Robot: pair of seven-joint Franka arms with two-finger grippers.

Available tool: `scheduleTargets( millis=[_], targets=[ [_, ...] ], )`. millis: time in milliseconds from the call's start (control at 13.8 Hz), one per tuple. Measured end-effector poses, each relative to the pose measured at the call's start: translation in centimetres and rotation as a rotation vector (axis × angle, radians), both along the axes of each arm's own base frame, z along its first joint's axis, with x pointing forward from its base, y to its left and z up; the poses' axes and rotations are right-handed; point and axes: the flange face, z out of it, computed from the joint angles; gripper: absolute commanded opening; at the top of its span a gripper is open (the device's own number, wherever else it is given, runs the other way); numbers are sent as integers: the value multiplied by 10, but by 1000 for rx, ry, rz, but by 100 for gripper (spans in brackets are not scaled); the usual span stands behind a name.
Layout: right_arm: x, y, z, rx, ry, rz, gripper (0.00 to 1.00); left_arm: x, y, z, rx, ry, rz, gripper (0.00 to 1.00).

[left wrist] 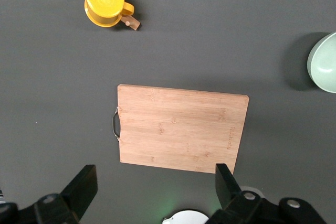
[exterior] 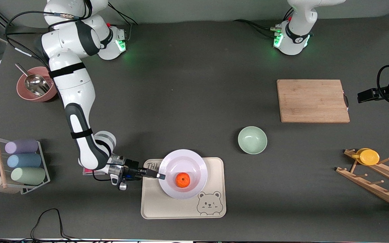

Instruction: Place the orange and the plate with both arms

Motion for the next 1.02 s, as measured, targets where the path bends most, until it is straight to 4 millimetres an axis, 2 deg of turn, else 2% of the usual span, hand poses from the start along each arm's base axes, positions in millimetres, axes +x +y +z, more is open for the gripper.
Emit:
scheduleTargets(
  millis=[73, 364, 655, 800, 1018],
  targets=[
    [0, 0, -1, -2, 0, 2, 22, 0, 0, 0, 0, 0, 0, 100],
    [0, 1, -2, -22, -2, 16, 37, 0, 0, 0, 0, 0, -1, 100],
    [2, 3, 1, -62, 17, 34, 45, 0, -1, 0, -1, 0, -2, 100],
    [8, 1, 9, -112, 51, 51, 46, 0, -1, 0, -1, 0, -3, 100],
    [20, -2, 30, -190, 119, 75, 54, 0, -1, 0, -1, 0, -3, 100]
  ],
)
